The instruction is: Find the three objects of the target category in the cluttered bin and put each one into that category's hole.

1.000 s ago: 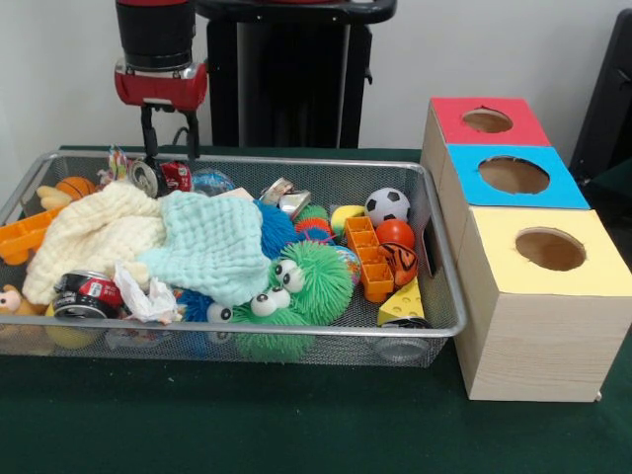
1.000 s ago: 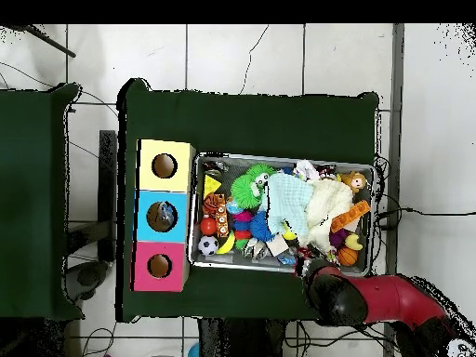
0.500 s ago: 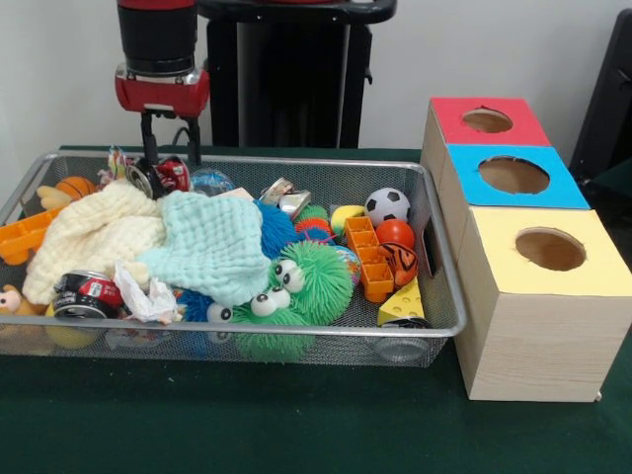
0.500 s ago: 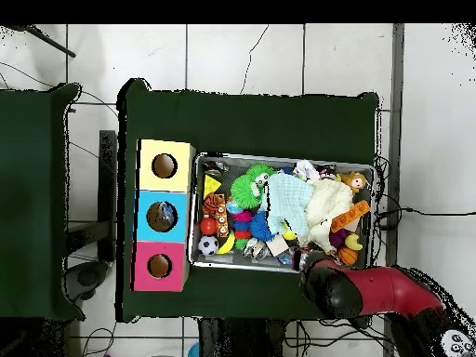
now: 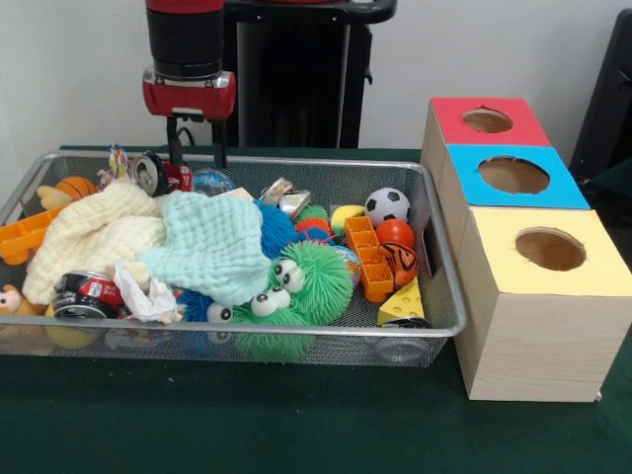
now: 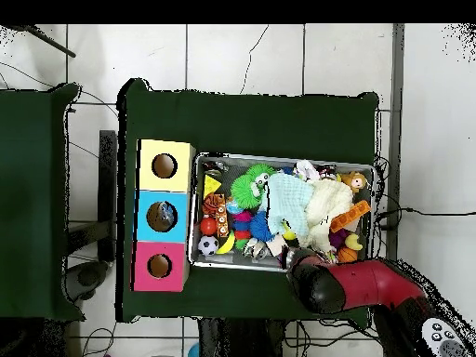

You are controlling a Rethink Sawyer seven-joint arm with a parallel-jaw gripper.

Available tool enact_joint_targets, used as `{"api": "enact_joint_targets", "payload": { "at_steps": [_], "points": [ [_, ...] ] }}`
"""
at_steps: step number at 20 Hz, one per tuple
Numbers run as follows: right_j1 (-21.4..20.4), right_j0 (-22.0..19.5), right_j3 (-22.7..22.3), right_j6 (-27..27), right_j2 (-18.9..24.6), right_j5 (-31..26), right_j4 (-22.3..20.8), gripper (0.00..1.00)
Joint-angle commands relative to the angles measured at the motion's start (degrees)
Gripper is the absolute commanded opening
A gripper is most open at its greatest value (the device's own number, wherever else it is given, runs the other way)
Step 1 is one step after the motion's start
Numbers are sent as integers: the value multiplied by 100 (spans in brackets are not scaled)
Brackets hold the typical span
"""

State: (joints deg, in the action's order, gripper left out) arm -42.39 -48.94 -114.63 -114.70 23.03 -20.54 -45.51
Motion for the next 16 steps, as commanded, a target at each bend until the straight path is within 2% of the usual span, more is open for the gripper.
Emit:
{"api": "enact_joint_targets", "payload": {
  "at_steps": [1,9,16],
  "points": [
    [194,197,494,-295,-263,165,-164,100],
    [256,236,523,-275,-324,249,-140,100],
    [556,296,658,-367,-535,669,-324,100]
  ]
}}
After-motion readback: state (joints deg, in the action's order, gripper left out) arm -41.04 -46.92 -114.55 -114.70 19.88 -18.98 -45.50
